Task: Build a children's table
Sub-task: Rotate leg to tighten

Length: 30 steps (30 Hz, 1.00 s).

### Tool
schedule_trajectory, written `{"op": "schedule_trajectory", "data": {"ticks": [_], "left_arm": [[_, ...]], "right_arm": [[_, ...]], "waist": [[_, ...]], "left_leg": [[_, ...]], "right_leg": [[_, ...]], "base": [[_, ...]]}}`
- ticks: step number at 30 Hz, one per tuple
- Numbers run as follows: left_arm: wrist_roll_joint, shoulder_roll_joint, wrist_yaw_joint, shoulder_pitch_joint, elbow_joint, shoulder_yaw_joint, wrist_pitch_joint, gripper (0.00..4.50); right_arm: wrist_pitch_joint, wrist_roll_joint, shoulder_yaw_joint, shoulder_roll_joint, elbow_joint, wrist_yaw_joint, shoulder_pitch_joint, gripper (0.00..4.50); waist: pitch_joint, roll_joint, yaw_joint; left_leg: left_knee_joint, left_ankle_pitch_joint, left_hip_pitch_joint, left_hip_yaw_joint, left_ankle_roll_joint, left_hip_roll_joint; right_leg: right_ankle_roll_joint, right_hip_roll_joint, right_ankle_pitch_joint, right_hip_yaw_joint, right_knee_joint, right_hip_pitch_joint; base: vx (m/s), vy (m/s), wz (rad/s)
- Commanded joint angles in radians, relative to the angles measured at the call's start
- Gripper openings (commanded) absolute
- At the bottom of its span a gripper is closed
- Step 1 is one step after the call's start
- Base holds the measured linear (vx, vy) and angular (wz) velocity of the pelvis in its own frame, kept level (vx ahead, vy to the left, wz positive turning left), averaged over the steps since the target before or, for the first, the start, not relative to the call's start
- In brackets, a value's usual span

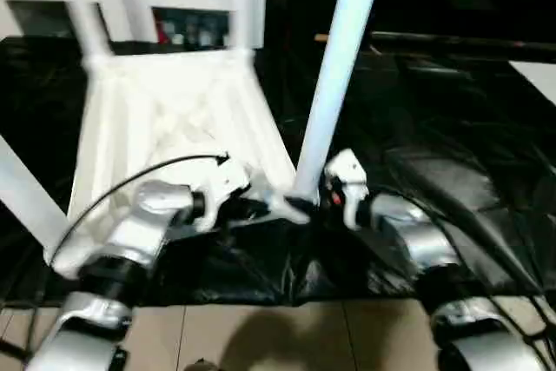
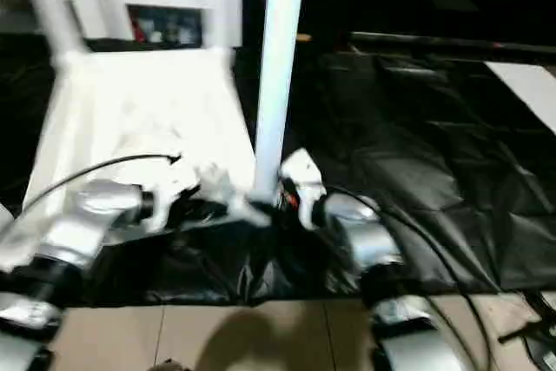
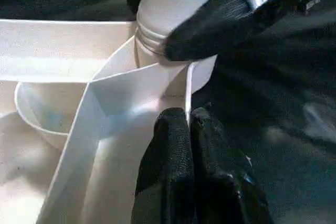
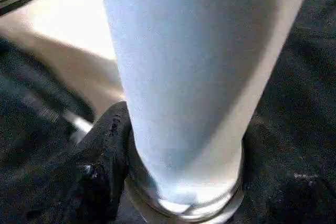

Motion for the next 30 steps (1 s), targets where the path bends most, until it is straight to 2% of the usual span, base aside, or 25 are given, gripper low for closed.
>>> {"op": "schedule_trajectory", "data": {"ticks": [1,2,4,5,7,9,10,12,13,16,18,20,22,23,26,27,30], "left_arm": [[-0.011,-0.094,0.073,-0.047,-0.005,-0.039,0.012,0.00],[-0.009,-0.096,0.075,-0.046,-0.007,-0.040,0.011,0.00],[-0.001,-0.091,0.069,-0.041,-0.014,-0.045,0.003,0.00],[0.002,-0.085,0.058,-0.038,-0.018,-0.047,-0.007,0.00],[0.008,-0.068,0.050,-0.033,-0.020,-0.047,-0.040,0.00],[0.005,-0.053,0.030,-0.026,-0.032,-0.049,-0.041,0.00],[0.002,-0.047,0.030,-0.022,-0.043,-0.045,-0.050,0.00],[-0.008,-0.045,0.038,-0.023,-0.051,-0.029,-0.048,0.00],[-0.015,-0.041,0.032,-0.023,-0.056,-0.021,-0.040,0.27],[-0.018,-0.027,0.010,-0.024,-0.065,-0.020,-0.020,0.27],[-0.014,-0.011,-0.004,-0.024,-0.073,-0.022,-0.013,0.62],[-0.001,0.008,-0.011,-0.022,-0.081,-0.027,-0.009,0.68],[0.004,0.029,-0.030,-0.020,-0.087,-0.035,0.008,0.92],[0.004,0.033,-0.031,-0.021,-0.084,-0.035,0.012,0.92],[0.015,0.048,-0.040,-0.024,-0.075,-0.042,0.027,0.92],[0.020,0.055,-0.040,-0.027,-0.071,-0.047,0.031,0.92],[0.019,0.068,-0.042,-0.026,-0.076,-0.046,0.035,0.92]], "right_arm": [[0.039,-0.034,0.099,0.125,0.040,-0.035,-0.002,2.68],[0.038,-0.036,0.102,0.137,0.035,-0.041,0.000,2.68],[0.035,-0.035,0.108,0.154,0.016,-0.039,0.006,2.68],[0.032,-0.035,0.113,0.155,0.007,-0.031,0.010,3.03],[0.039,-0.029,0.116,0.149,-0.006,-0.016,0.014,3.38],[0.029,-0.033,0.121,0.132,-0.022,-0.008,0.020,3.41],[0.017,-0.043,0.123,0.114,-0.035,-0.012,0.023,3.56],[0.012,-0.044,0.118,0.087,-0.055,0.001,0.029,3.72],[0.011,-0.042,0.114,0.068,-0.070,0.012,0.034,3.81],[0.012,-0.031,0.101,0.040,-0.090,0.028,0.041,3.81],[0.013,-0.023,0.087,0.013,-0.109,0.042,0.048,3.84],[0.010,-0.022,0.076,-0.008,-0.120,0.050,0.054,3.84],[0.012,-0.024,0.062,-0.022,-0.121,0.042,0.053,3.84],[0.011,-0.024,0.059,-0.026,-0.119,0.040,0.052,3.84],[0.013,-0.019,0.052,-0.041,-0.116,0.037,0.046,3.84],[0.012,-0.019,0.049,-0.046,-0.111,0.037,0.041,3.84],[0.009,-0.019,0.045,-0.055,-0.105,0.033,0.034,3.84]], "waist": [[-0.049,0.010,0.001],[-0.051,0.005,0.001],[-0.053,0.008,0.003],[-0.053,0.004,0.003],[-0.051,0.004,0.002],[-0.050,0.006,0.002],[-0.050,0.007,0.003],[-0.052,0.005,0.002],[-0.052,0.005,0.002],[-0.055,0.004,0.006],[-0.057,0.004,0.007],[-0.060,0.002,0.005],[-0.060,0.006,0.007],[-0.058,0.008,0.007],[-0.057,0.006,0.007],[-0.056,0.013,0.008],[-0.058,0.008,0.007]], "left_leg": [[-0.069,-0.237,0.008,-0.031,-0.015,0.050],[-0.067,-0.223,0.008,-0.030,-0.008,0.049],[-0.065,-0.200,0.005,-0.029,0.003,0.049],[-0.065,-0.188,0.003,-0.029,0.010,0.049],[-0.066,-0.188,0.004,-0.028,0.015,0.049],[-0.067,-0.202,0.005,-0.028,0.012,0.050],[-0.068,-0.205,0.006,-0.029,0.009,0.051],[-0.067,-0.191,0.005,-0.028,0.009,0.051],[-0.066,-0.189,0.005,-0.028,0.010,0.051],[-0.062,-0.158,0.003,-0.025,0.024,0.049],[-0.060,-0.123,-0.001,-0.027,0.035,0.052],[-0.056,-0.107,-0.001,-0.025,0.046,0.049],[-0.054,-0.097,0.000,-0.023,0.050,0.049],[-0.055,-0.101,-0.002,-0.024,0.049,0.048],[-0.056,-0.128,0.000,-0.023,0.038,0.048],[-0.056,-0.133,0.001,-0.024,0.035,0.049],[-0.056,-0.133,0.000,-0.024,0.027,0.048]], "right_leg": [[-0.167,-0.099,-0.238,0.062,-0.092,0.031],[-0.162,-0.101,-0.234,0.061,-0.091,0.033],[-0.159,-0.101,-0.207,0.062,-0.090,0.034],[-0.159,-0.099,-0.186,0.061,-0.088,0.036],[-0.160,-0.099,-0.178,0.061,-0.089,0.035],[-0.156,-0.100,-0.197,0.062,-0.091,0.034],[-0.154,-0.101,-0.200,0.062,-0.090,0.034],[-0.160,-0.099,-0.162,0.062,-0.085,0.035],[-0.163,-0.098,-0.154,0.062,-0.084,0.035],[-0.174,-0.097,-0.092,0.062,-0.078,0.039],[-0.185,-0.099,-0.030,0.060,-0.071,0.042],[-0.195,-0.096,0.011,0.060,-0.065,0.043],[-0.204,-0.093,0.037,0.060,-0.063,0.041],[-0.208,-0.094,0.034,0.059,-0.063,0.042],[-0.204,-0.095,-0.012,0.060,-0.069,0.041],[-0.204,-0.096,-0.018,0.060,-0.069,0.041],[-0.204,-0.094,-0.007,0.060,-0.068,0.043]], "base": [[0.000,0.000,0.00],[0.000,0.000,0.00],[0.000,0.000,0.00],[0.000,0.000,0.00],[0.000,0.000,0.00],[0.000,0.000,0.00],[0.000,0.000,0.00],[0.000,0.000,0.00],[0.000,0.000,0.00],[0.000,0.000,0.00],[0.000,0.000,0.00],[0.000,0.000,0.00],[0.000,0.000,0.00],[0.000,0.000,0.00],[0.000,0.000,0.00],[0.000,0.000,0.00],[0.000,0.000,0.00]]}}
